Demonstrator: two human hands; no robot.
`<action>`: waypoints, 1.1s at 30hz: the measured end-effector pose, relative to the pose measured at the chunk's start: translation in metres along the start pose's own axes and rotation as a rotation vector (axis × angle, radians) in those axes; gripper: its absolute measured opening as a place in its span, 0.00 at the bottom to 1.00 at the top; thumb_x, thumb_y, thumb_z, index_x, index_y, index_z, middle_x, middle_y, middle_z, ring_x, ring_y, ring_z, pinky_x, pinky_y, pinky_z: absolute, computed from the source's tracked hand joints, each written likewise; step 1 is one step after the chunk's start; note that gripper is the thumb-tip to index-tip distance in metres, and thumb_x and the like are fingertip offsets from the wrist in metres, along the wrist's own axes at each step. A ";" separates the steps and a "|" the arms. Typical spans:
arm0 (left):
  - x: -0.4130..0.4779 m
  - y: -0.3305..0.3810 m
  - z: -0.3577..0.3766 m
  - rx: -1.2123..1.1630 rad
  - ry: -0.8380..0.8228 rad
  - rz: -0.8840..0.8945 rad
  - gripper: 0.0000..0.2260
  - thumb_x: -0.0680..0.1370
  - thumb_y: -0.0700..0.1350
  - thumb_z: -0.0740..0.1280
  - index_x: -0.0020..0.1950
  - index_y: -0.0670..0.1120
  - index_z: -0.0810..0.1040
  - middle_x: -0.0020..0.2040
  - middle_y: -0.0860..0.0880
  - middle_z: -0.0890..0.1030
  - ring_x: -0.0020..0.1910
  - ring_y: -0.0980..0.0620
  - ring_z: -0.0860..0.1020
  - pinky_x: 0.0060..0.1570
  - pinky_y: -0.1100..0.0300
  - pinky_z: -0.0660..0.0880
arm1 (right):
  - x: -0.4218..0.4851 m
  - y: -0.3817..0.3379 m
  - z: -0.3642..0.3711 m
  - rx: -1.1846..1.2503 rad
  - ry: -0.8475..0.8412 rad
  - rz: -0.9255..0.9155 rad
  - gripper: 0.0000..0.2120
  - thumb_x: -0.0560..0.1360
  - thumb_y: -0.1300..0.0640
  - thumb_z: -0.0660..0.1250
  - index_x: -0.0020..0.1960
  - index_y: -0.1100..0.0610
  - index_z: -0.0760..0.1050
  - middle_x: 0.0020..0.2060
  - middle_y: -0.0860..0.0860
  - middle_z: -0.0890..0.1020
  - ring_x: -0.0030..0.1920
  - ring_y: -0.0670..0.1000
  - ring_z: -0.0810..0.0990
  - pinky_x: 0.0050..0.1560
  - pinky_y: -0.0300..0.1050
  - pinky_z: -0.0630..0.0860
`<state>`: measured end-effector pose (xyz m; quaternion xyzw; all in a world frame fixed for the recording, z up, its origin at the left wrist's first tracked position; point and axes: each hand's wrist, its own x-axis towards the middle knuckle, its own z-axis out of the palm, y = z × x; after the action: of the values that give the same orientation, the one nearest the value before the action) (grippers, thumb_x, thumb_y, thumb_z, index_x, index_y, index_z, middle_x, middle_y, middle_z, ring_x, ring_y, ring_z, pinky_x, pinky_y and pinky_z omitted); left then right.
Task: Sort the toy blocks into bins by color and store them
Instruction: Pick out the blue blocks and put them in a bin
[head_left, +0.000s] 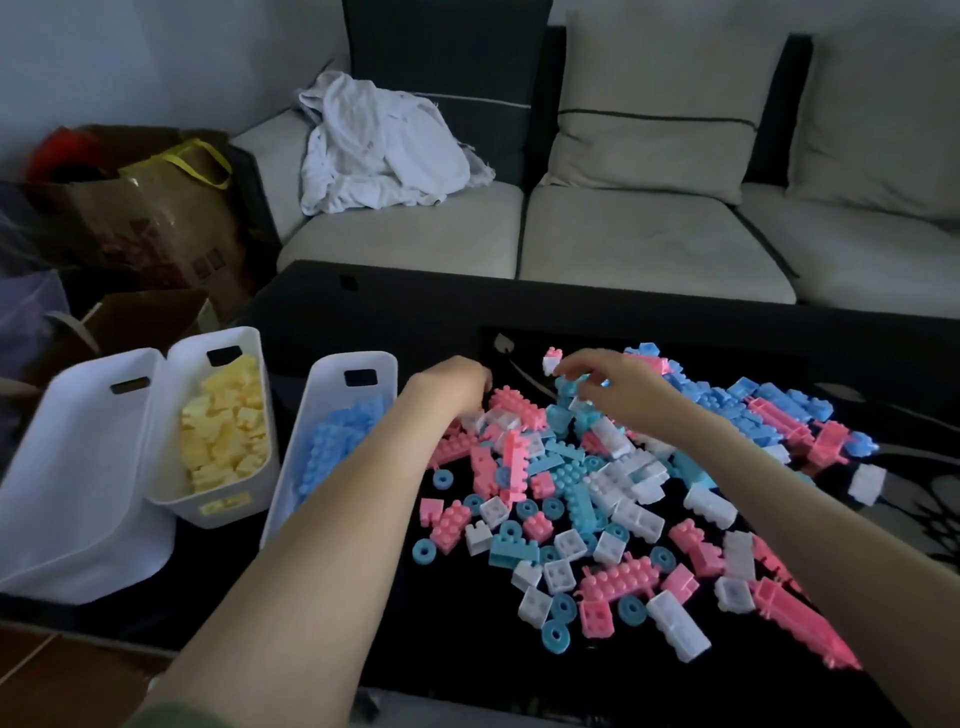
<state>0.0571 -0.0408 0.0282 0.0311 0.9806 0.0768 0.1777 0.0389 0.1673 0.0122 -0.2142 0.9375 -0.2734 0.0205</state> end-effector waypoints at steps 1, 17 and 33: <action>0.002 -0.001 0.001 0.014 0.007 -0.005 0.21 0.76 0.33 0.61 0.67 0.46 0.71 0.57 0.44 0.76 0.45 0.49 0.76 0.38 0.59 0.72 | 0.003 0.005 -0.001 -0.002 0.046 0.009 0.16 0.77 0.65 0.58 0.61 0.51 0.74 0.53 0.45 0.77 0.46 0.40 0.74 0.39 0.25 0.67; 0.006 0.008 -0.015 0.111 -0.075 -0.184 0.13 0.77 0.50 0.67 0.41 0.42 0.73 0.36 0.47 0.72 0.33 0.51 0.71 0.33 0.60 0.68 | 0.012 0.032 0.006 -0.135 -0.189 0.073 0.19 0.76 0.64 0.60 0.65 0.52 0.69 0.47 0.47 0.74 0.38 0.45 0.74 0.36 0.36 0.68; -0.021 0.074 0.007 -0.324 0.190 0.313 0.18 0.80 0.46 0.61 0.70 0.51 0.65 0.52 0.47 0.76 0.40 0.52 0.77 0.38 0.57 0.74 | -0.014 0.023 -0.018 0.358 -0.027 0.151 0.09 0.79 0.50 0.60 0.50 0.50 0.77 0.39 0.49 0.79 0.36 0.48 0.74 0.38 0.40 0.70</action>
<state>0.0822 0.0315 0.0409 0.1465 0.9510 0.2622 0.0733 0.0400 0.1996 0.0147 -0.1398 0.8870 -0.4305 0.0911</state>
